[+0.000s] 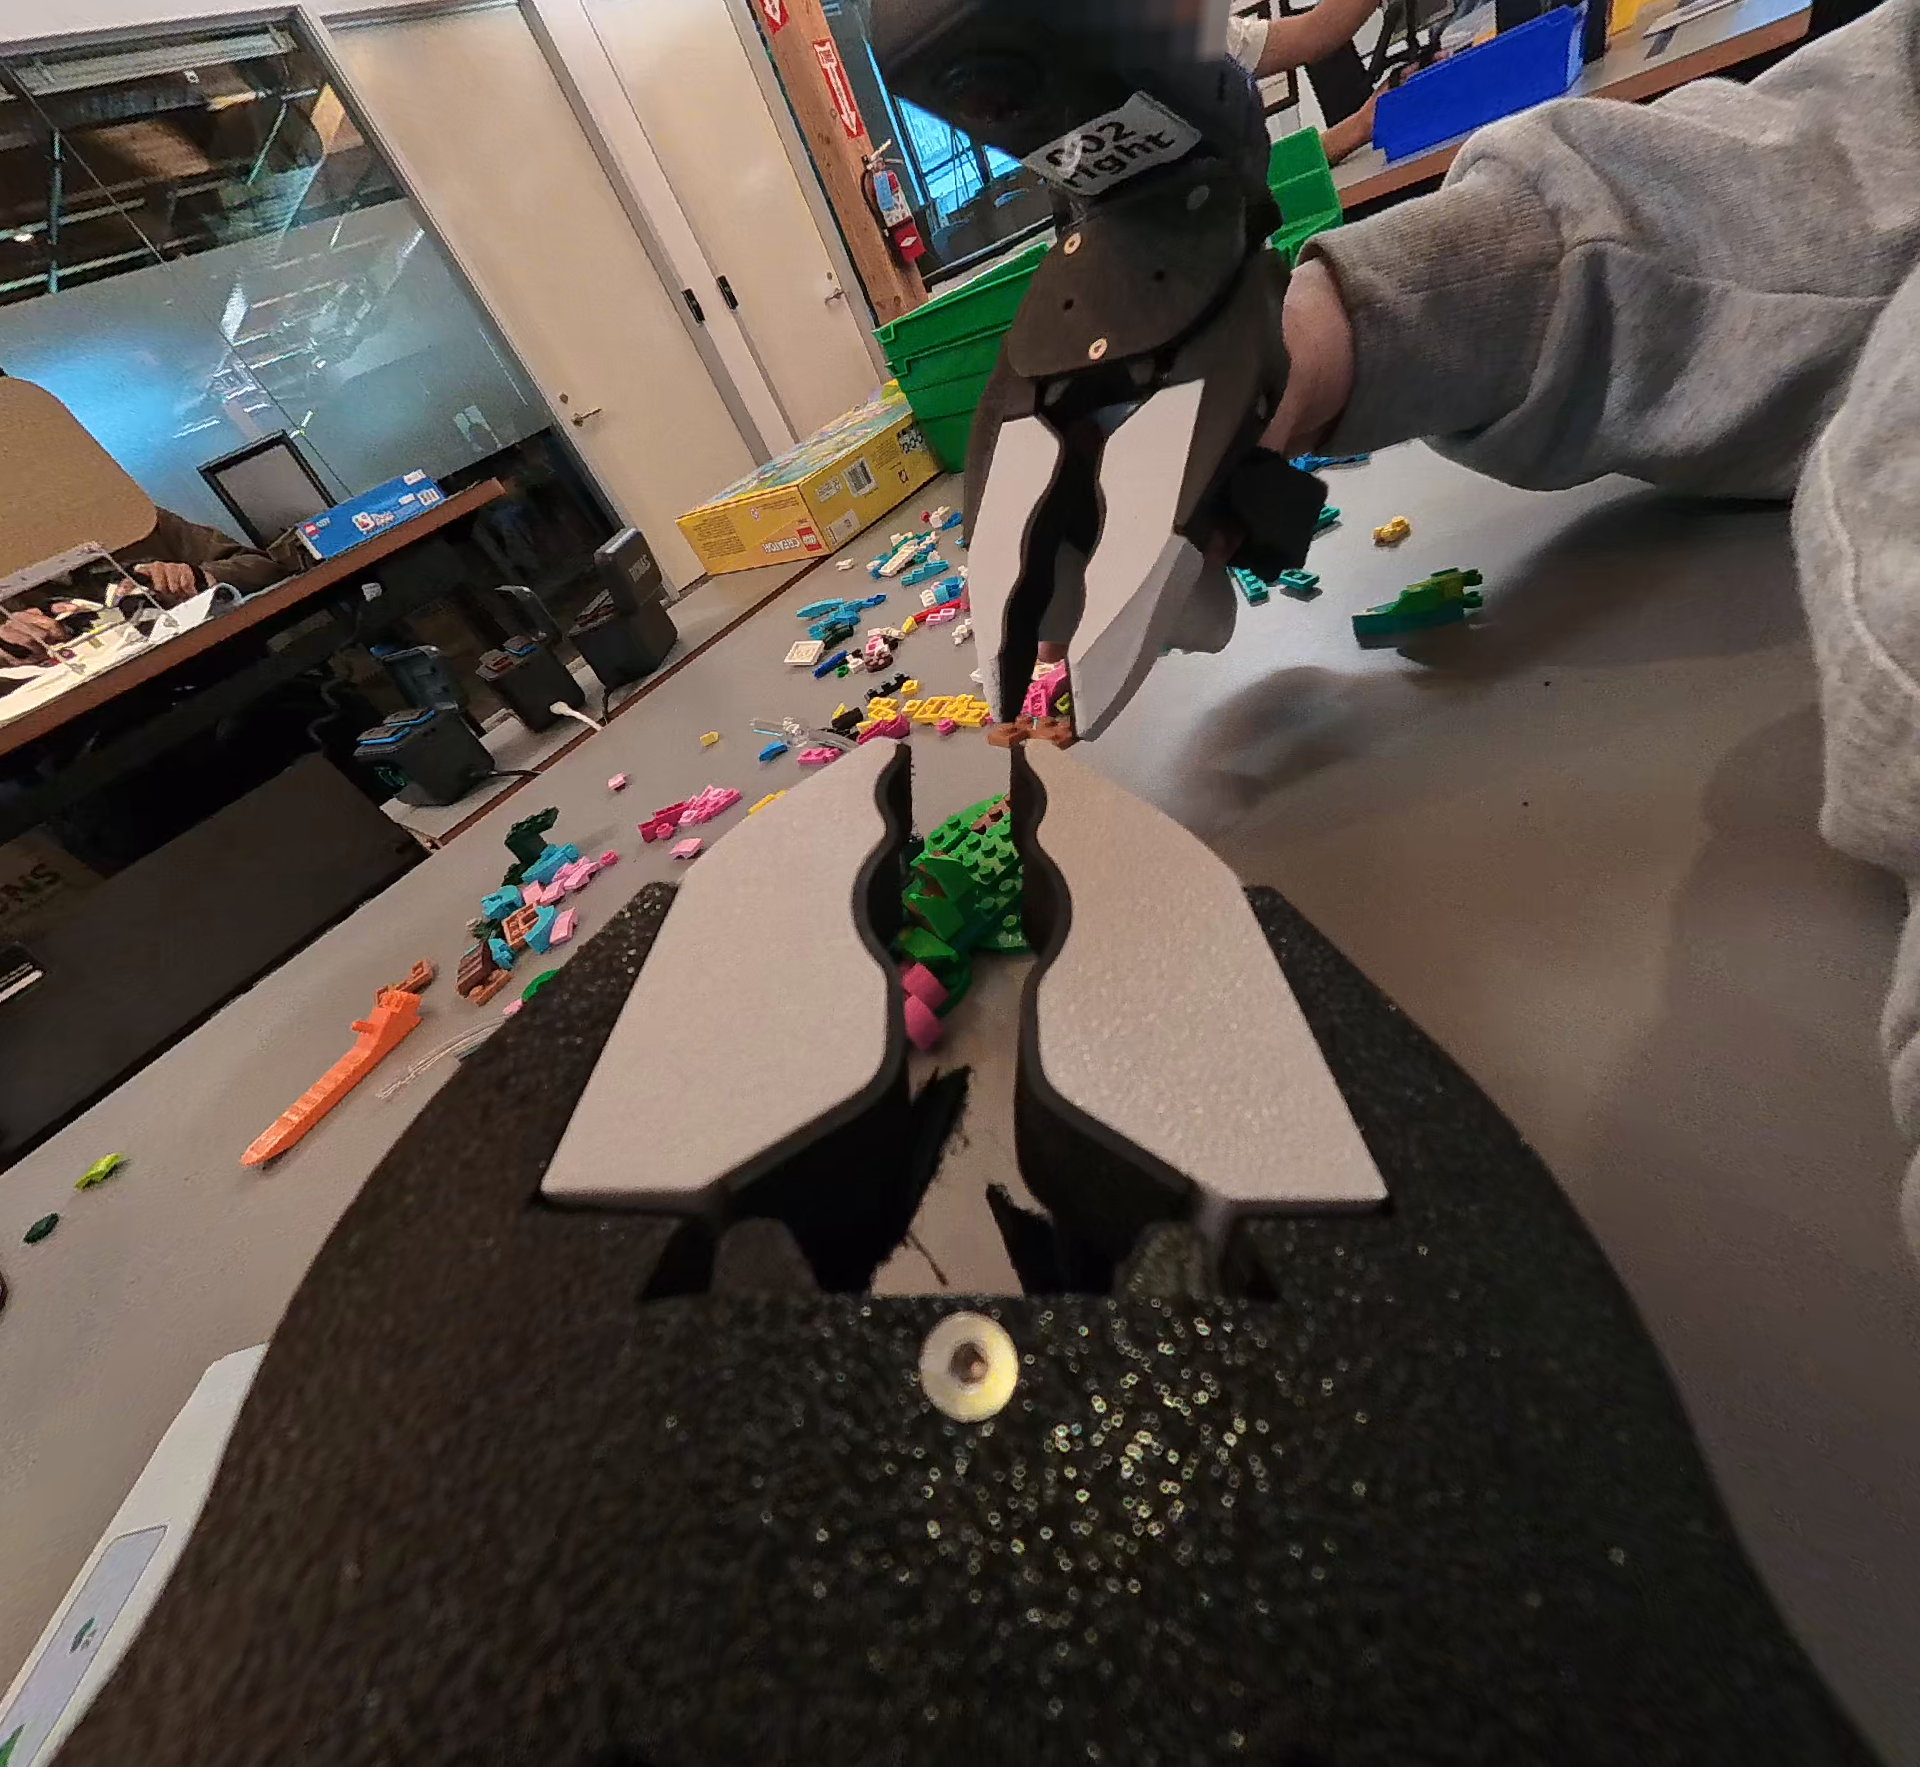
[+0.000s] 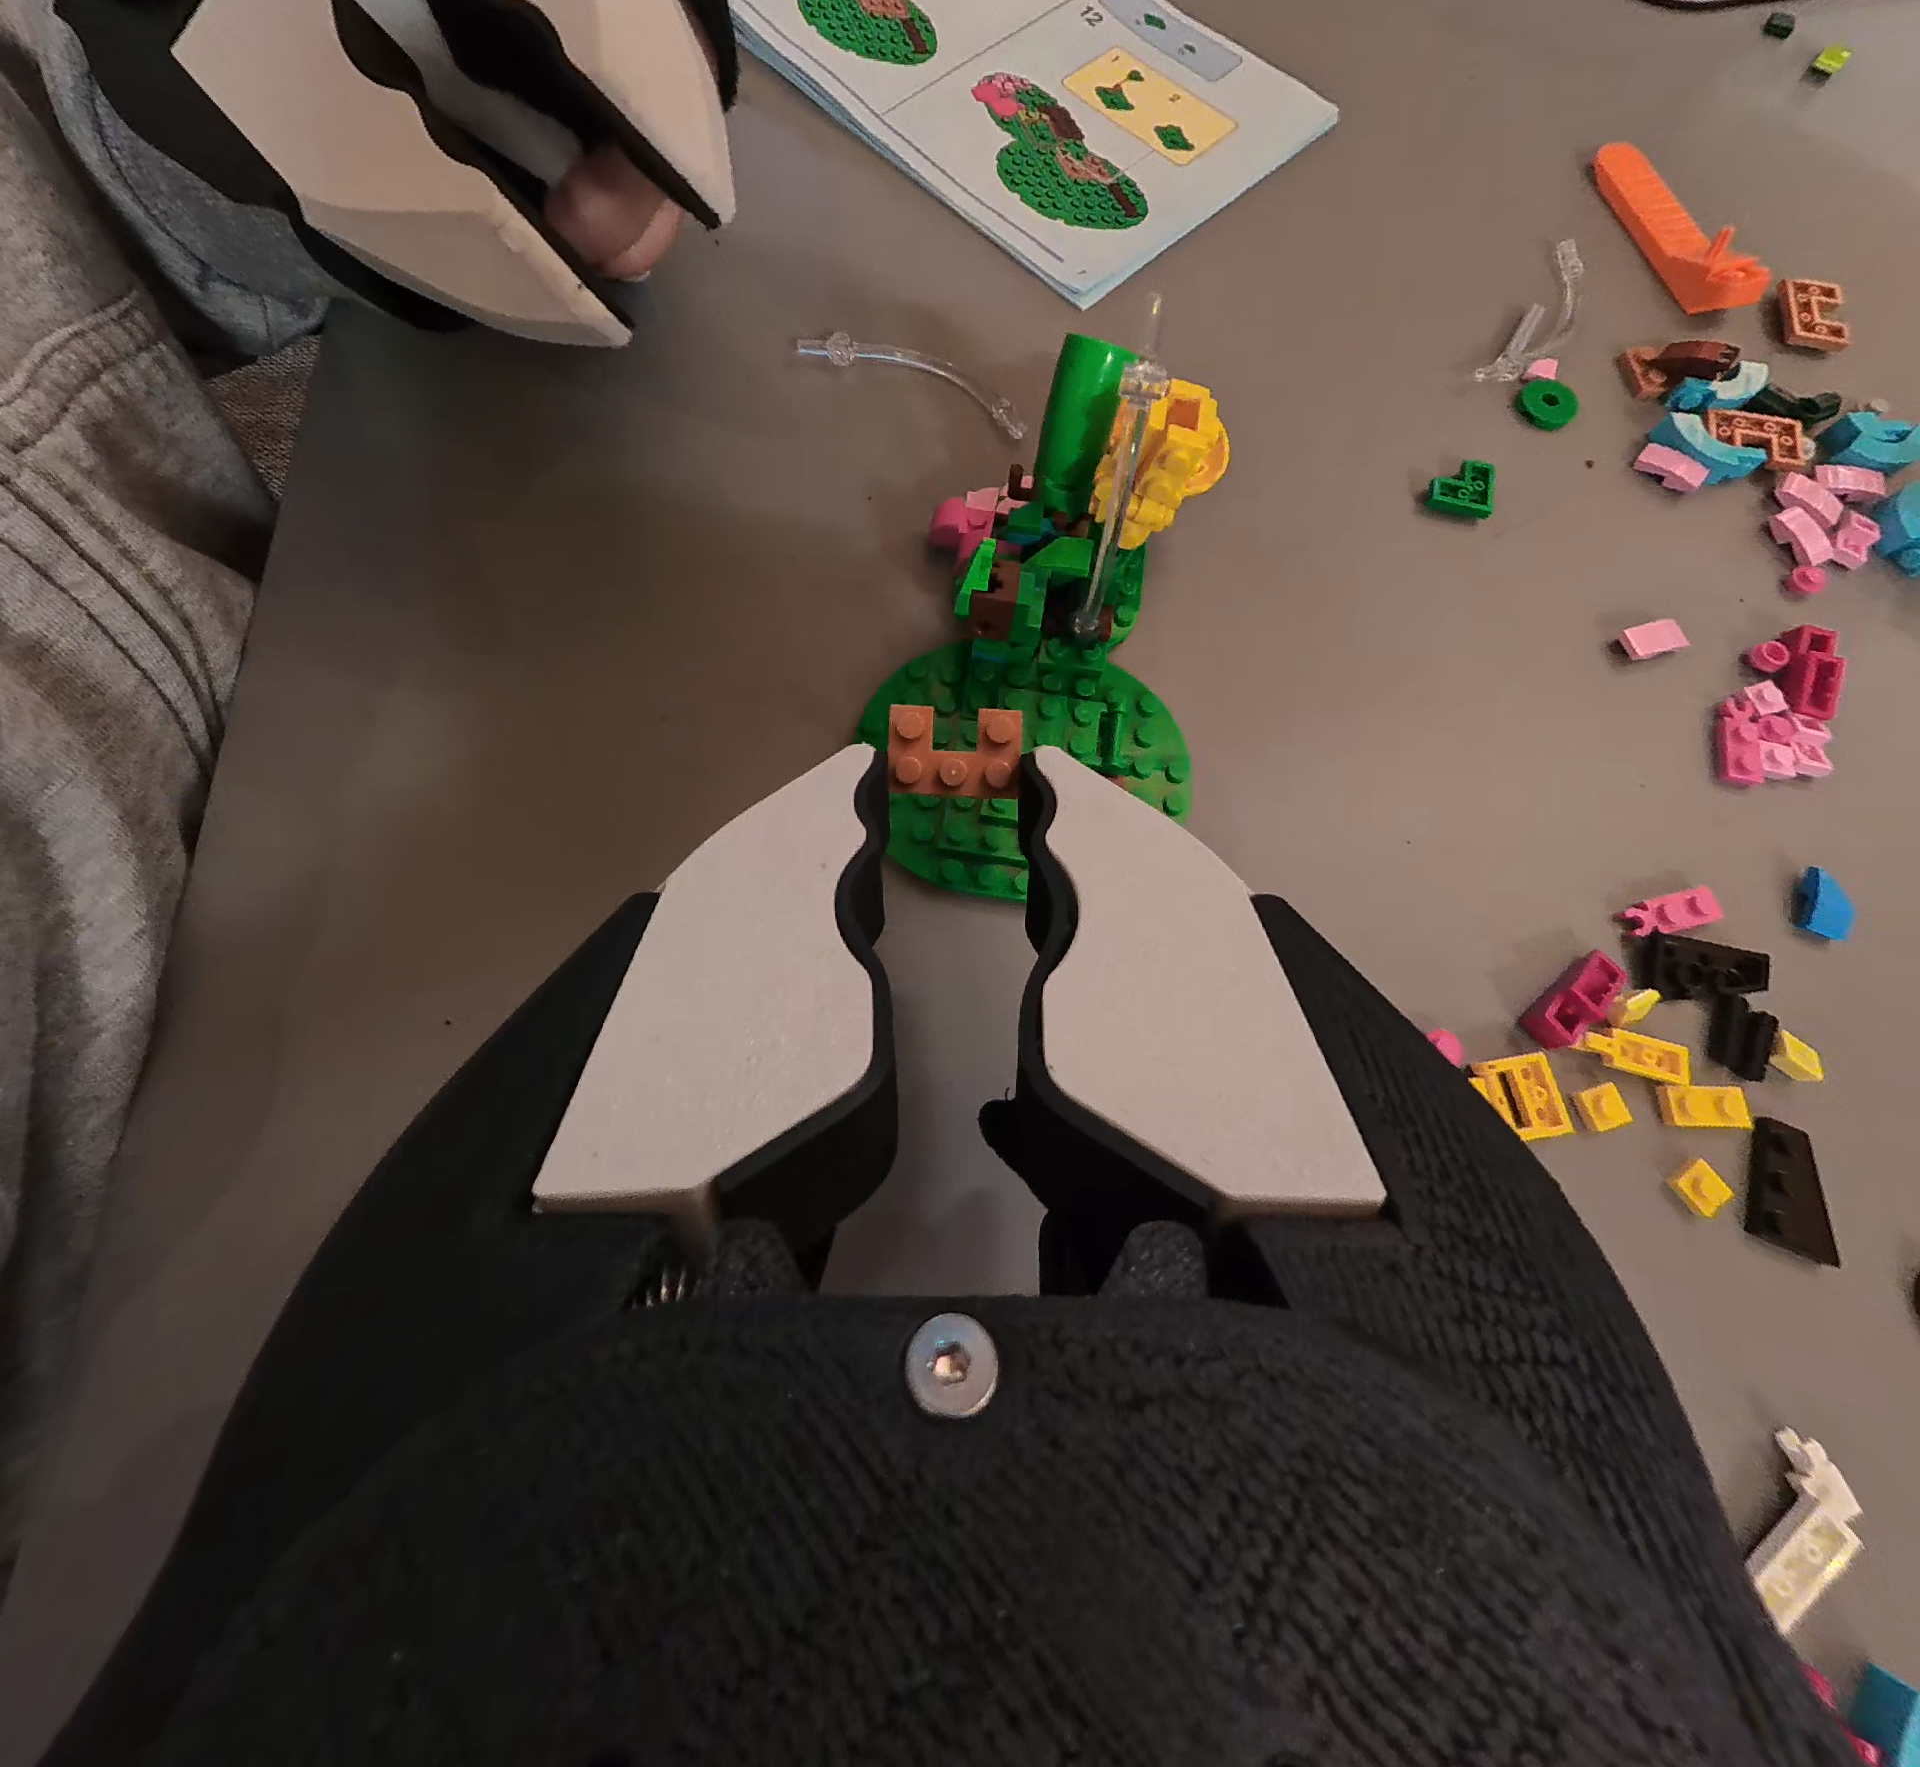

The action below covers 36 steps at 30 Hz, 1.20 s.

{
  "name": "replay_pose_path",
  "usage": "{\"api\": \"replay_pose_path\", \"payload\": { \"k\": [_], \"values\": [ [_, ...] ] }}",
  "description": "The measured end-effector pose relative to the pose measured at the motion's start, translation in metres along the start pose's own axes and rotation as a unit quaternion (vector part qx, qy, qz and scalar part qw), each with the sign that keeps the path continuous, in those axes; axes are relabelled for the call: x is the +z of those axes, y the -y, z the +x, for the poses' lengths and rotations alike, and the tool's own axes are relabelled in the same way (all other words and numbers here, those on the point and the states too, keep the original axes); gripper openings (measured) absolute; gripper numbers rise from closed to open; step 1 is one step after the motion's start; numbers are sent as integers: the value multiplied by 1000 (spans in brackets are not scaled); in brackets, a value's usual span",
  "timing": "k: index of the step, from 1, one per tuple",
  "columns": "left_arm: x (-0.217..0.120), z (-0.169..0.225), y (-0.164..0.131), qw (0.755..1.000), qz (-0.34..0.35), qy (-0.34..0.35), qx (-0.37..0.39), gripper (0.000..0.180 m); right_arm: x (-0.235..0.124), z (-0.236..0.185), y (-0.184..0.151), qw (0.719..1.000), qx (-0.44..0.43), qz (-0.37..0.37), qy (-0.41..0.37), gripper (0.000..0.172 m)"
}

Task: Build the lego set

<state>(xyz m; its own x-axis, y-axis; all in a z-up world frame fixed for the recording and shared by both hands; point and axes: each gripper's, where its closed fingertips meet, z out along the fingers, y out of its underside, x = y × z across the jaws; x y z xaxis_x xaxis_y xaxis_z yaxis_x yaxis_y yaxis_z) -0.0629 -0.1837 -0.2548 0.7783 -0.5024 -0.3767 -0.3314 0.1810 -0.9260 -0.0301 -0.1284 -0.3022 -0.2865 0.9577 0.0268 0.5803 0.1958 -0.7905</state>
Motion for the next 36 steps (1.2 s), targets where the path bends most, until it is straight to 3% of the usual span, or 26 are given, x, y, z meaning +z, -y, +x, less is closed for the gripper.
{"api": "replay_pose_path", "payload": {
  "k": [36],
  "values": [
    [-3, -2, 0, 1000, -3, -3, -3, 18, 2, -5, -2, 1000, -14, -3, 1, 22]
  ]
}}
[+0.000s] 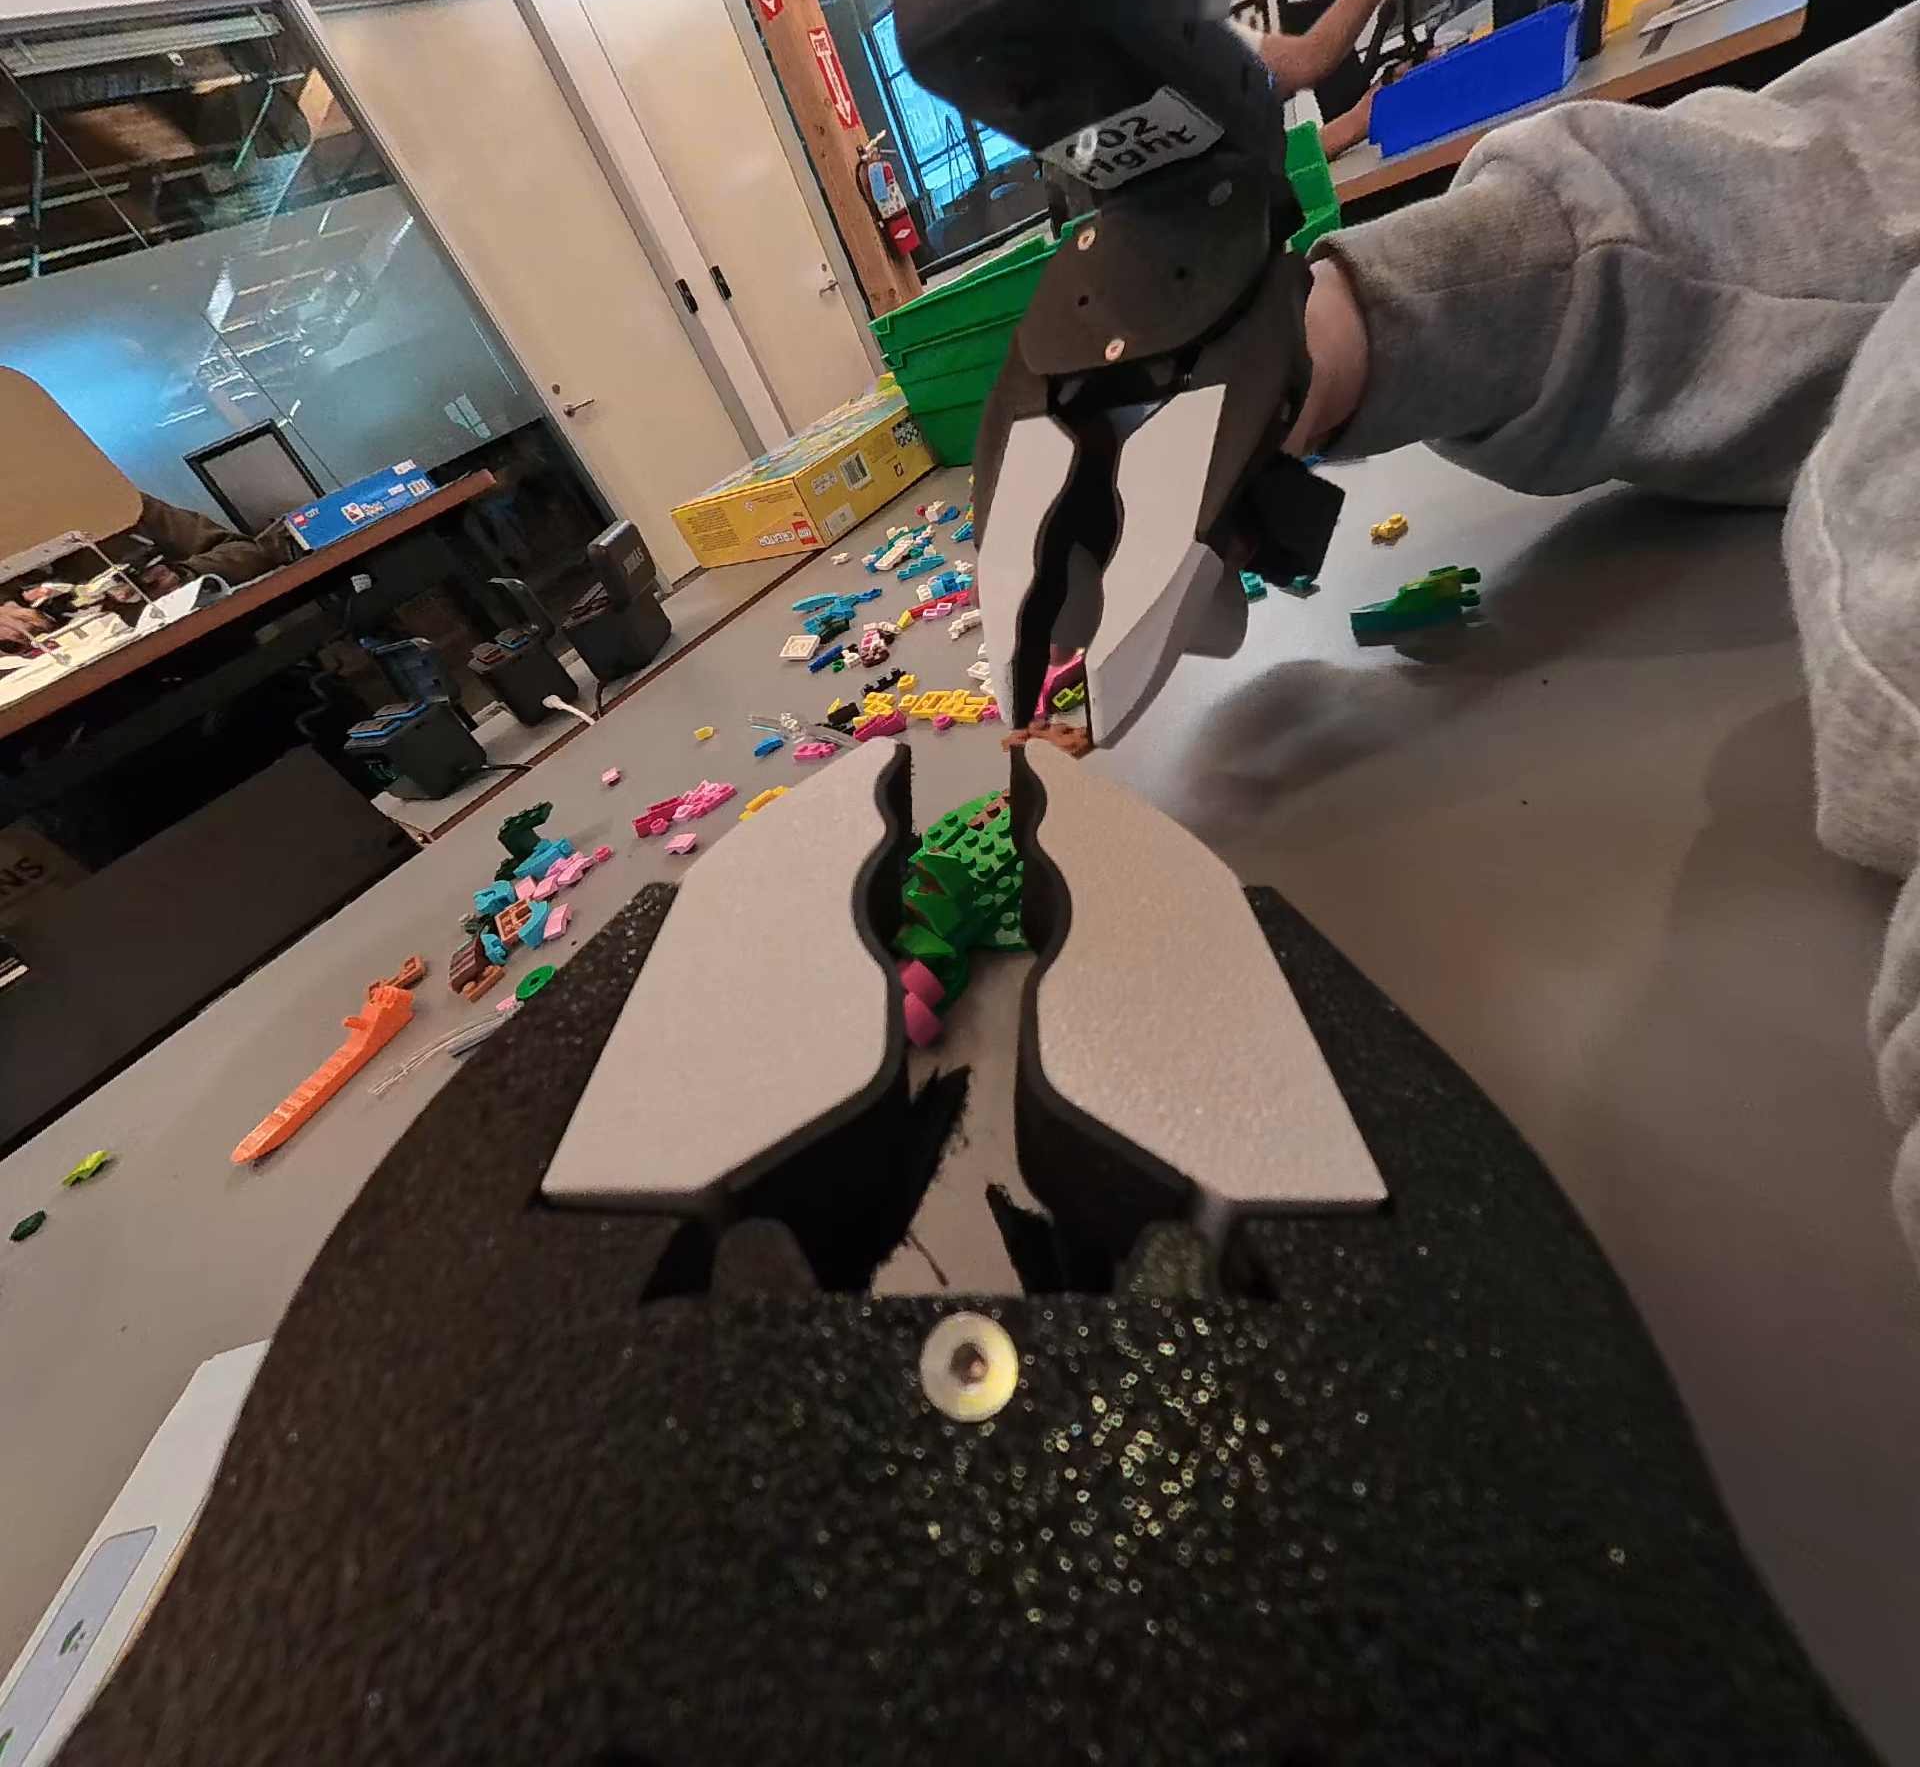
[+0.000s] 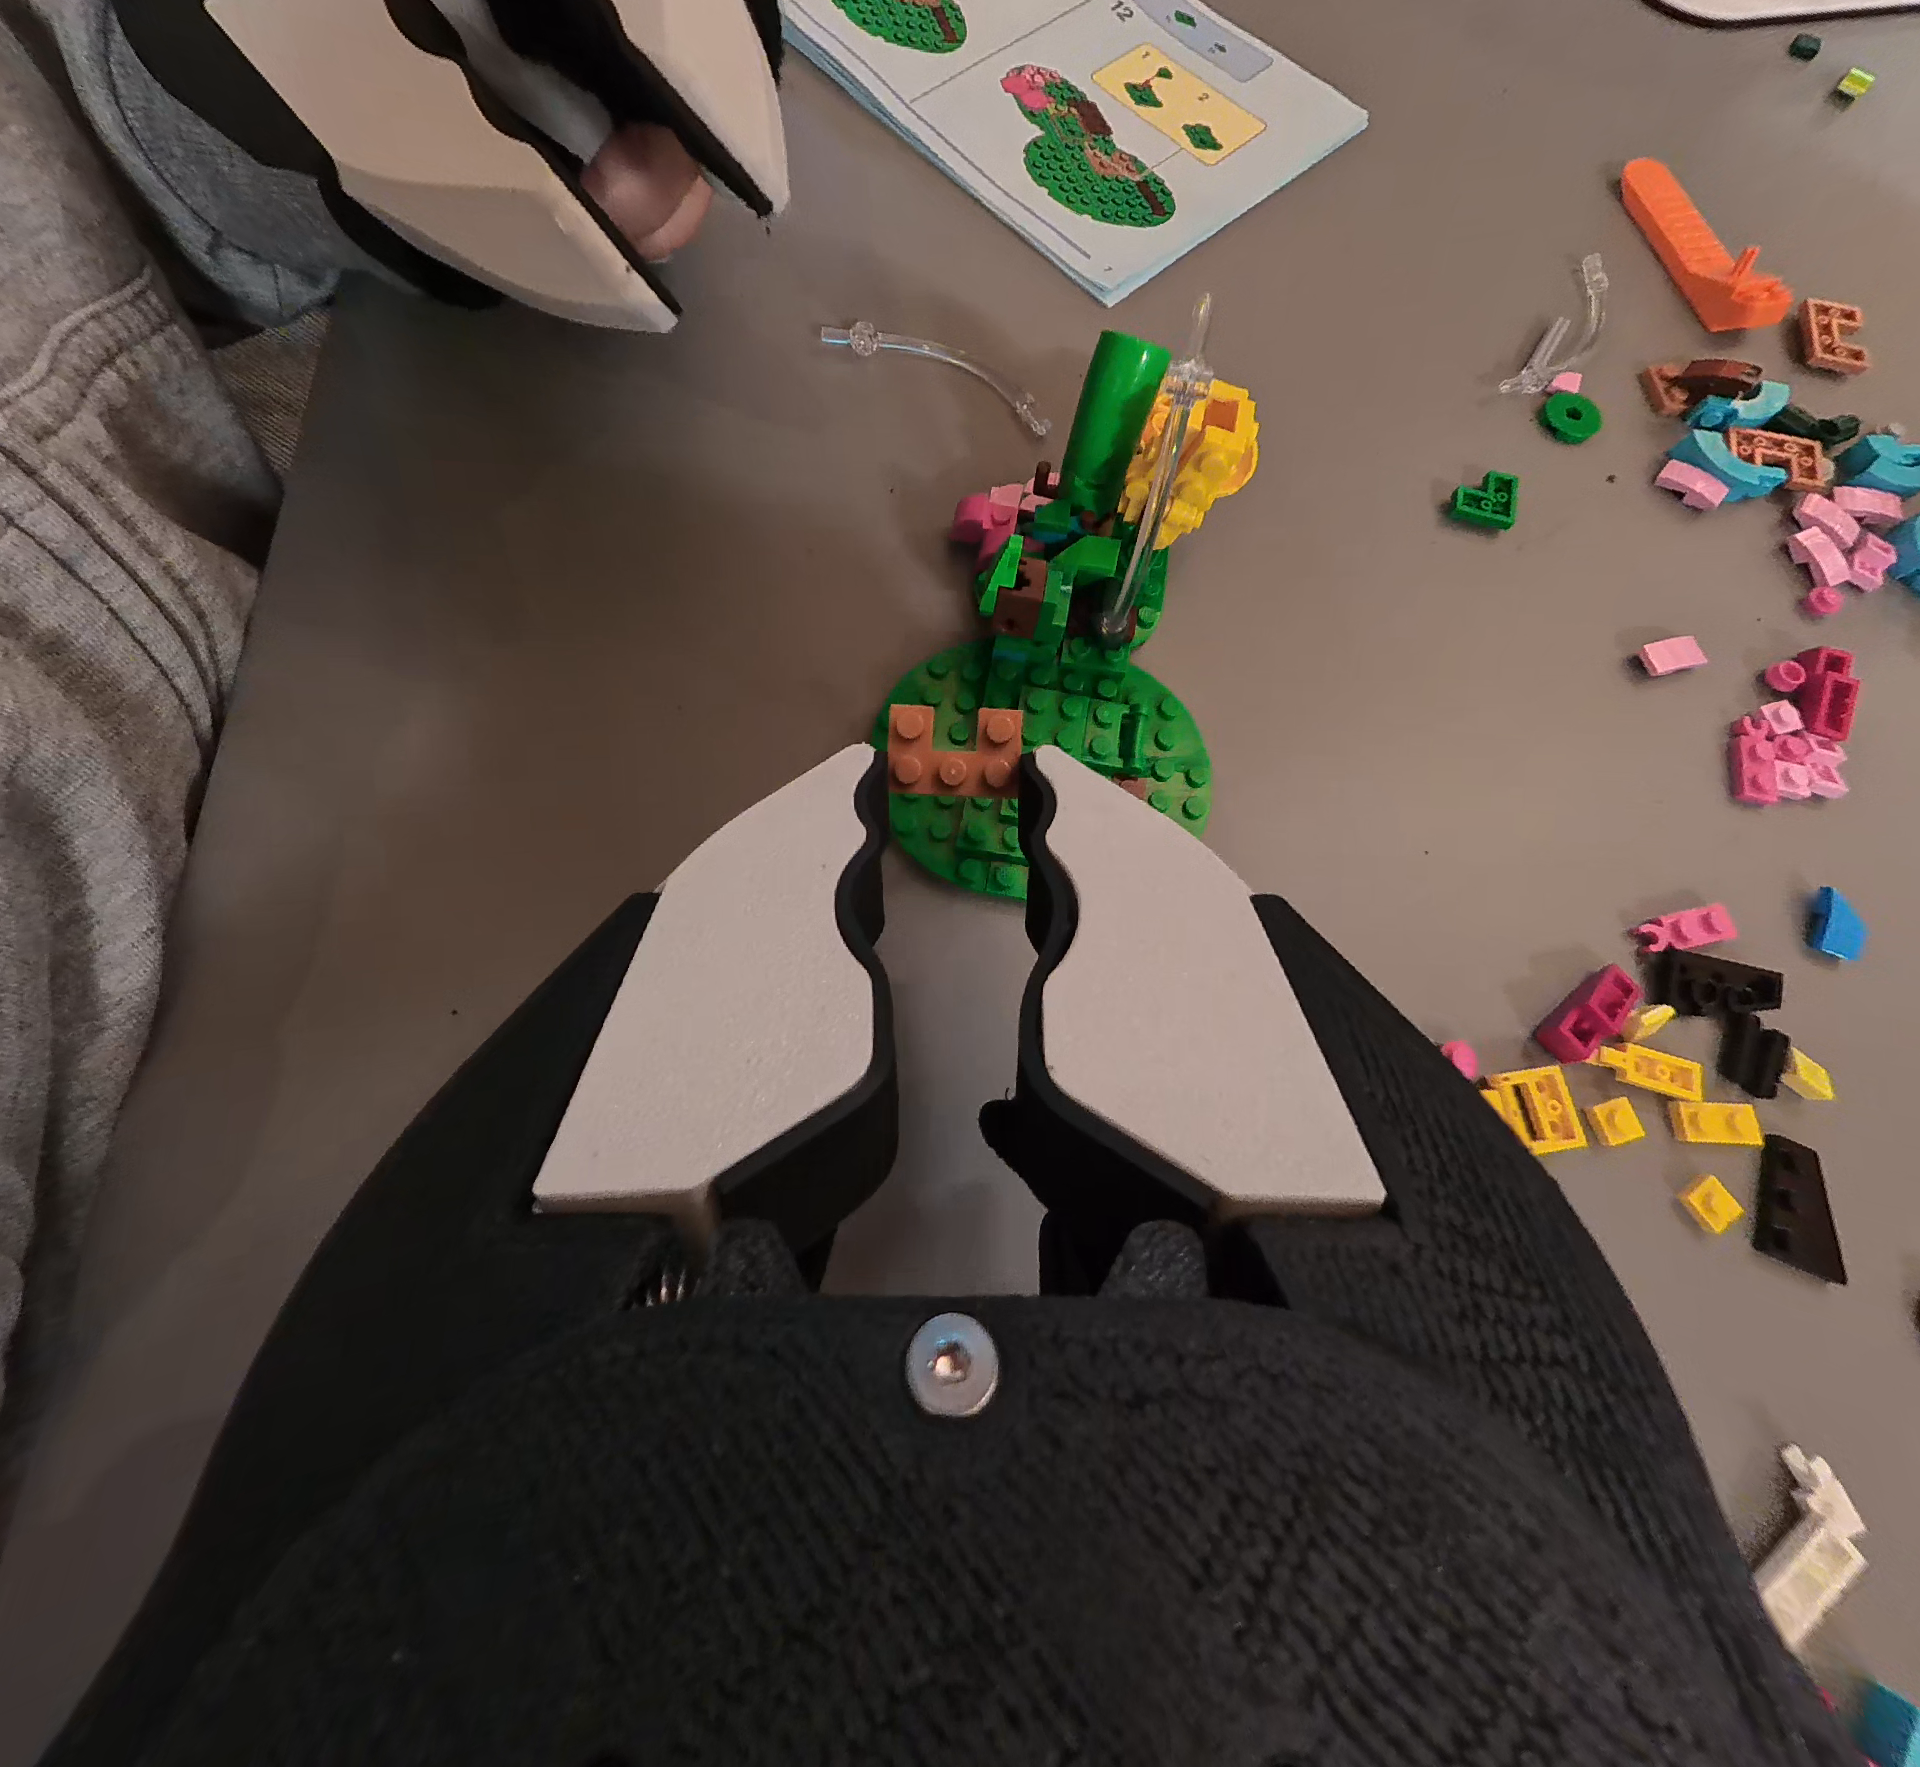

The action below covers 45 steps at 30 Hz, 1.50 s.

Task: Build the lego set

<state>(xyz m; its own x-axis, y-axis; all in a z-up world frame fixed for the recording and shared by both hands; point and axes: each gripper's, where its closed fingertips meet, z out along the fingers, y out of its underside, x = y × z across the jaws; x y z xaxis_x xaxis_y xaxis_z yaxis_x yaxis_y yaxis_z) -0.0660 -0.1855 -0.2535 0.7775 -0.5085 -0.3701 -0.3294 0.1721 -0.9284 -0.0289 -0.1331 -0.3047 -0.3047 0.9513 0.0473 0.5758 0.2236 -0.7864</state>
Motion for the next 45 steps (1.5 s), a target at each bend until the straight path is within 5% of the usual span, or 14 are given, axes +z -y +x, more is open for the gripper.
{"api": "replay_pose_path", "payload": {
  "k": [30, 45],
  "values": [
    [1, -1, -1, 1000, 1, 0, -4, 18, 3, 14, -2, 999, 35, -12, -33, 22],
    [2, -1, -2, 1000, 1, -1, -2, 18, 29, 21, -6, 992, 71, -93, -41, 22]
  ]
}}
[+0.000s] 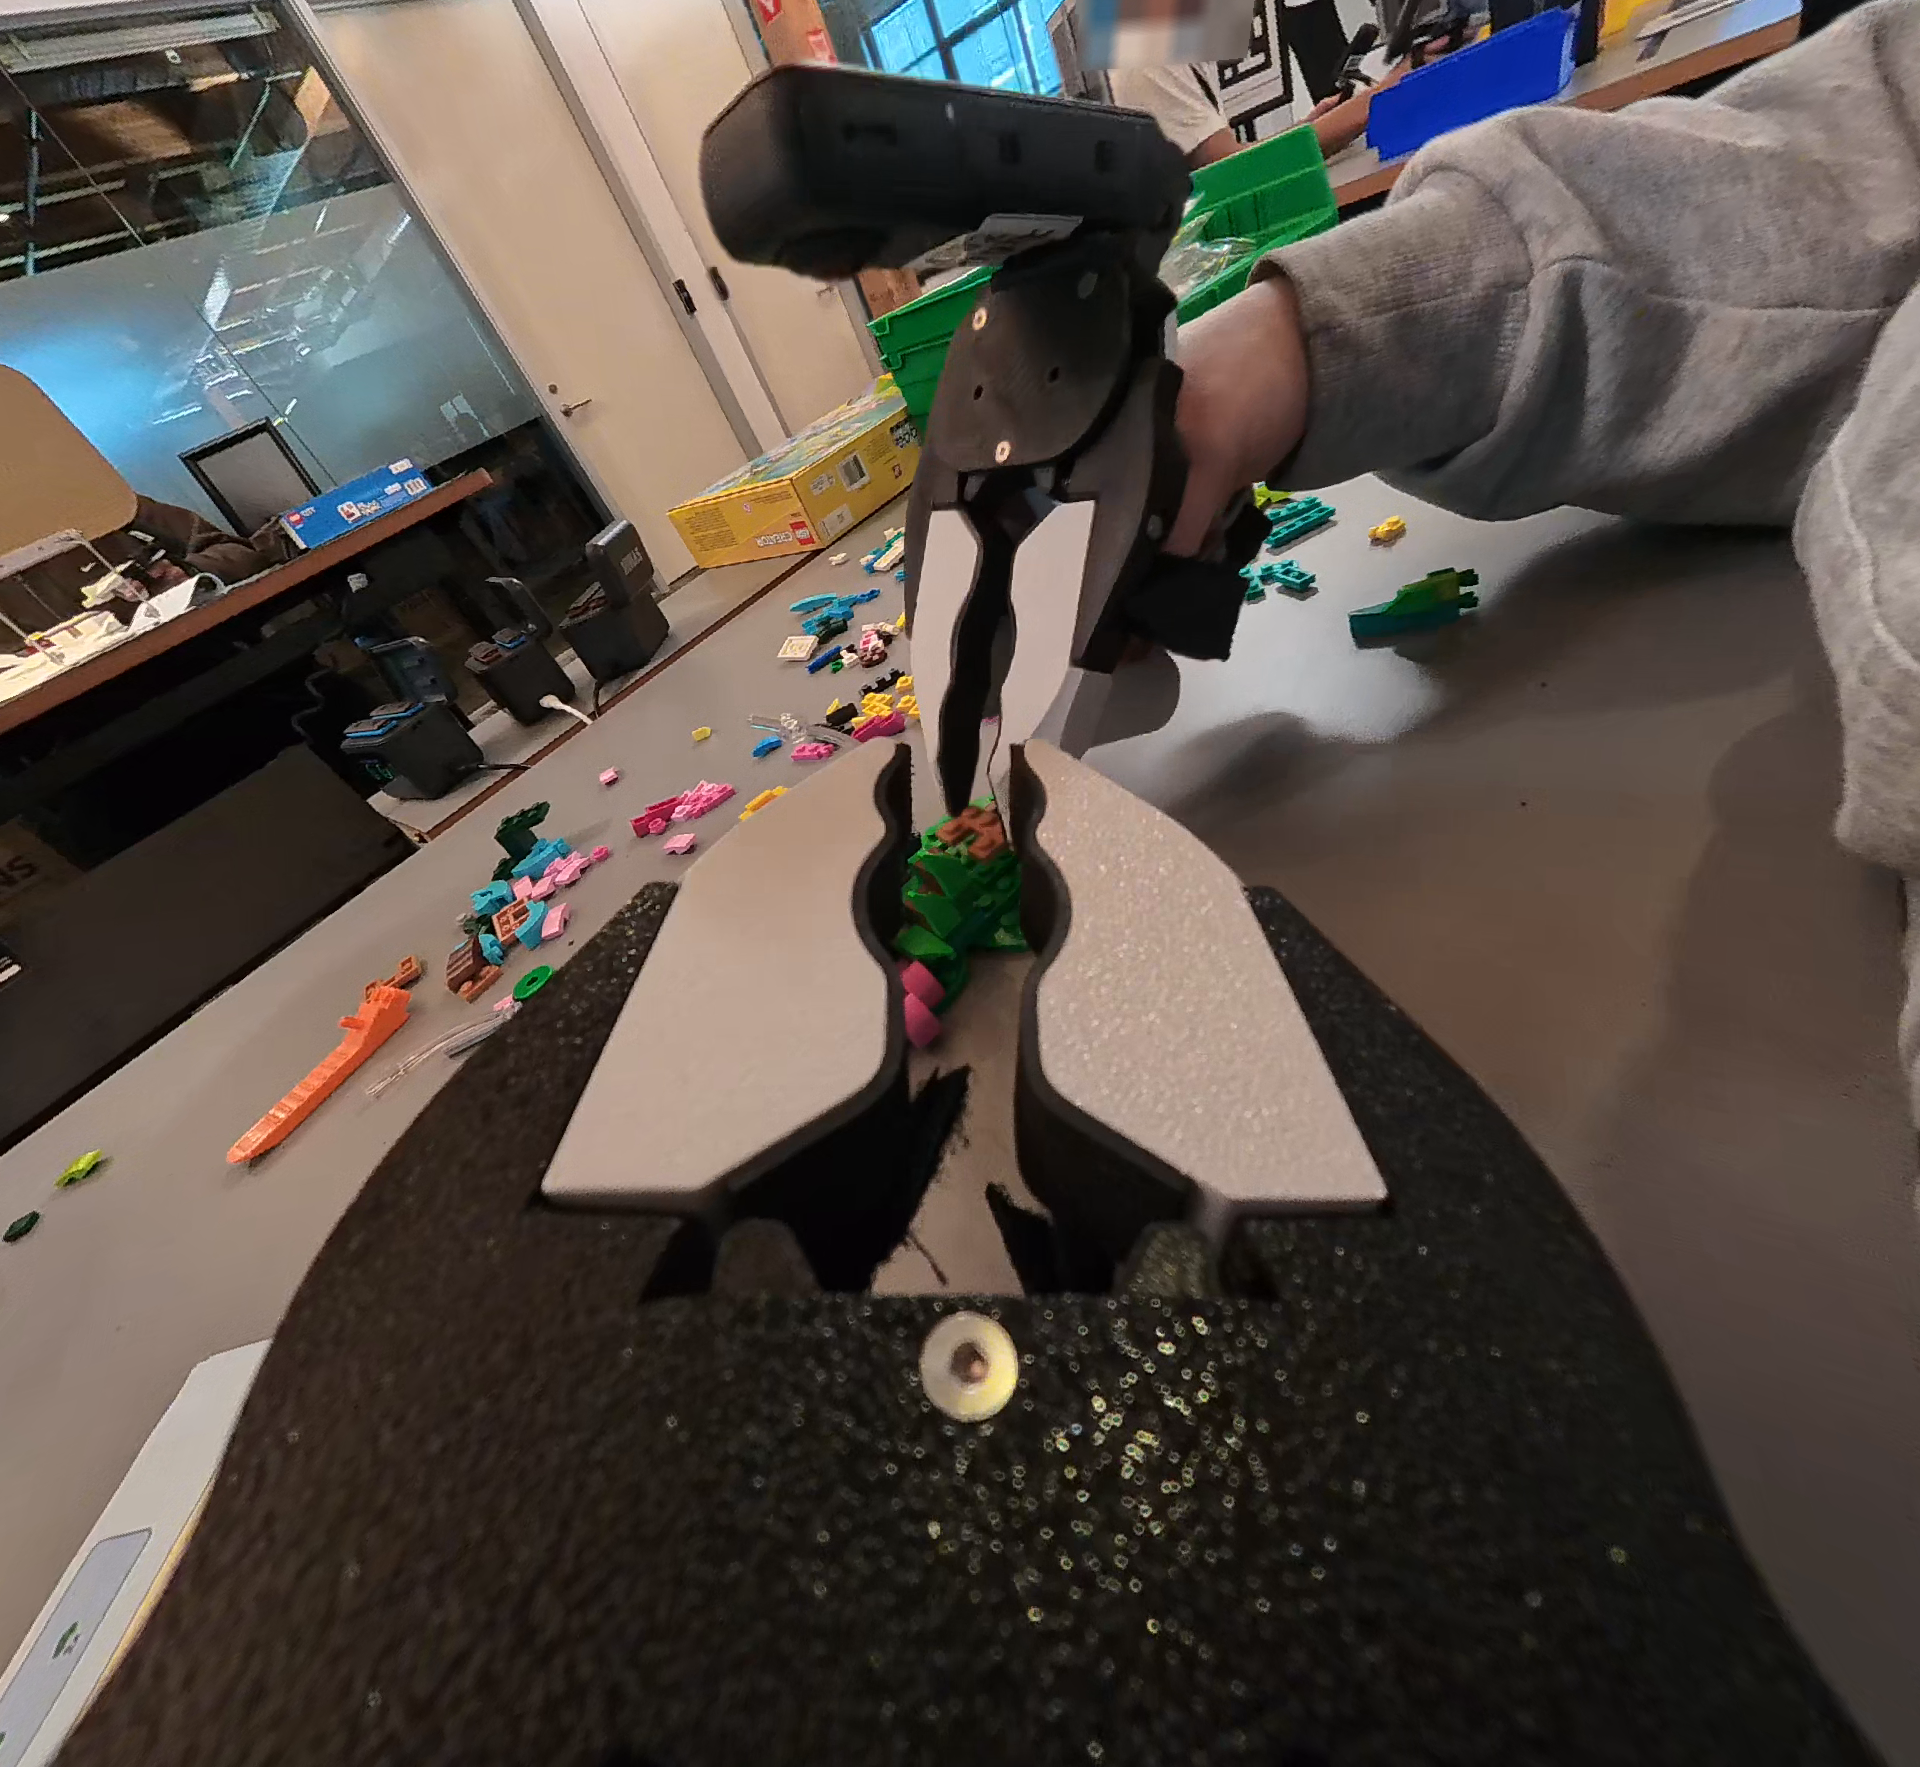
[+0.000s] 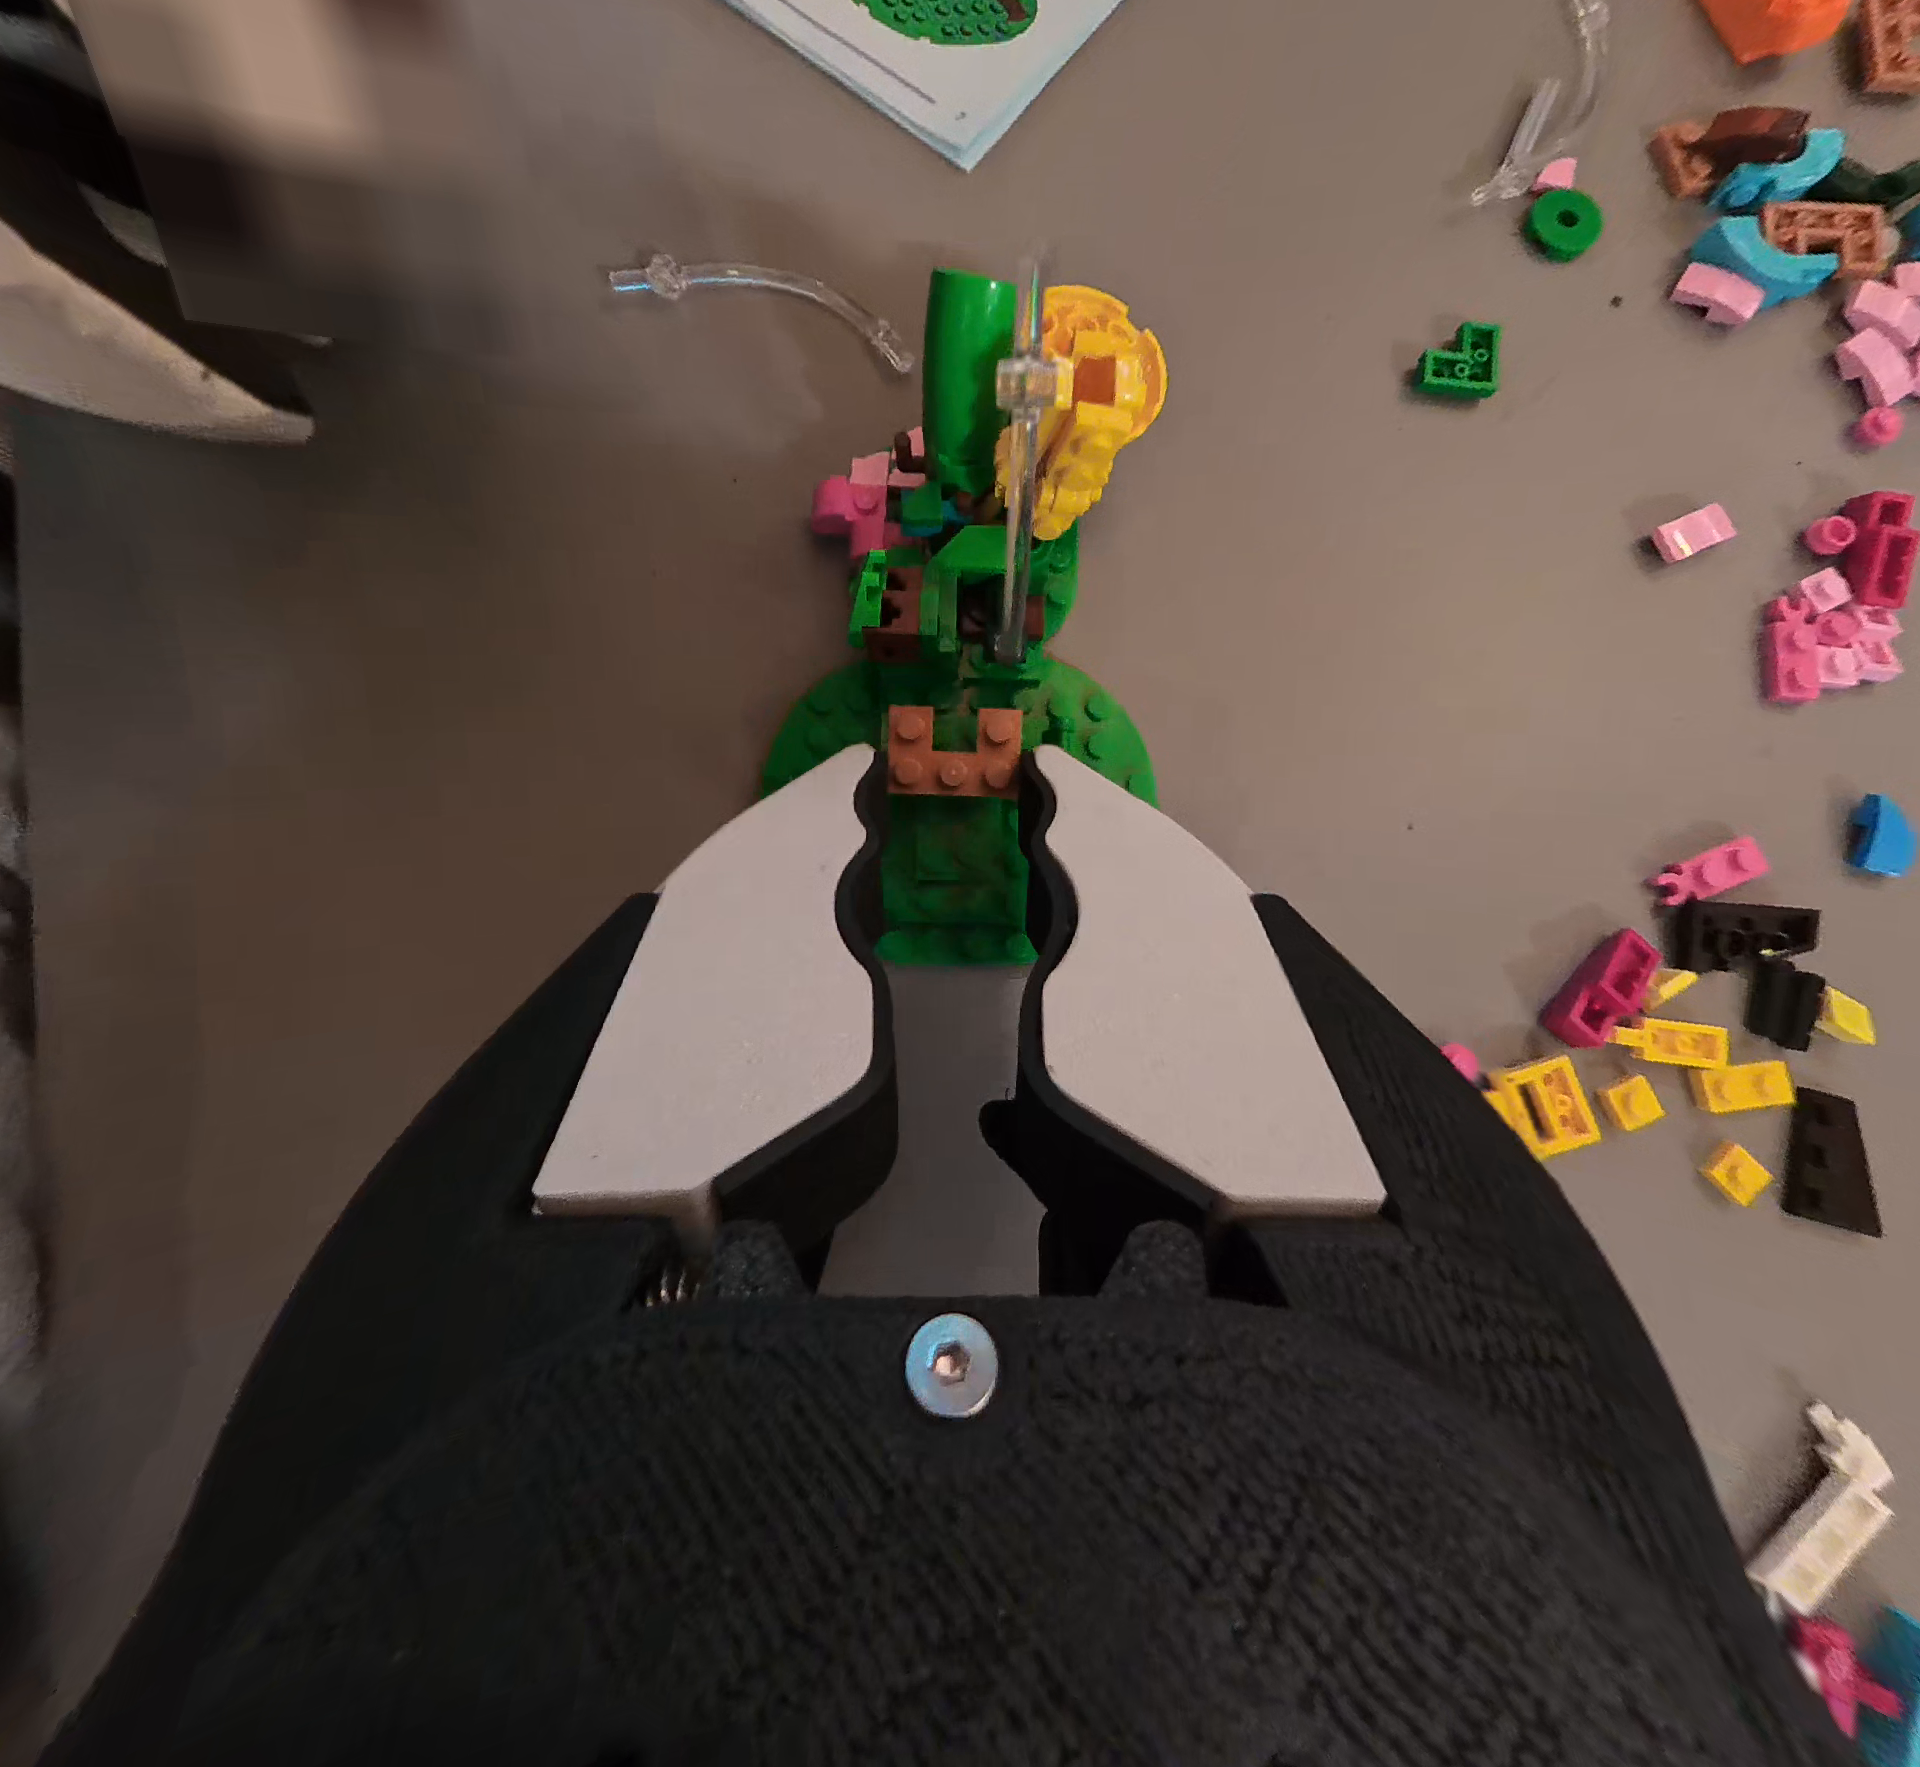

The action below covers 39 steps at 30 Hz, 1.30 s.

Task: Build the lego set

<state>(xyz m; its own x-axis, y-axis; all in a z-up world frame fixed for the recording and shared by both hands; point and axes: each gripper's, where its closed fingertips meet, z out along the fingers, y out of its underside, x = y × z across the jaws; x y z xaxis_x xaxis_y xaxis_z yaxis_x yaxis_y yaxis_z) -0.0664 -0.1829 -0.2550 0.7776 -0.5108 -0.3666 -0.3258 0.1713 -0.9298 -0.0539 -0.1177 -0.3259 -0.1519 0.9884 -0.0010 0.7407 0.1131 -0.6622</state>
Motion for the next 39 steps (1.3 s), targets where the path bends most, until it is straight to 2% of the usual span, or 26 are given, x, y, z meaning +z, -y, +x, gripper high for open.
{"api": "replay_pose_path", "payload": {
  "k": [4, 15, 39],
  "values": [
    [0, 0, 0, 1000, 0, 0, 1, 18, 4, 4, -6, 999, -3, -29, -13, 22],
    [1, 0, 0, 1000, 1, -1, -1, 17, 7, 5, -4, 999, -8, -37, -12, 22],
    [1, 1, 0, 1000, 2, -2, 0, 17, 5, 6, -1, 1000, 3, -15, -15, 20]
  ]
}}
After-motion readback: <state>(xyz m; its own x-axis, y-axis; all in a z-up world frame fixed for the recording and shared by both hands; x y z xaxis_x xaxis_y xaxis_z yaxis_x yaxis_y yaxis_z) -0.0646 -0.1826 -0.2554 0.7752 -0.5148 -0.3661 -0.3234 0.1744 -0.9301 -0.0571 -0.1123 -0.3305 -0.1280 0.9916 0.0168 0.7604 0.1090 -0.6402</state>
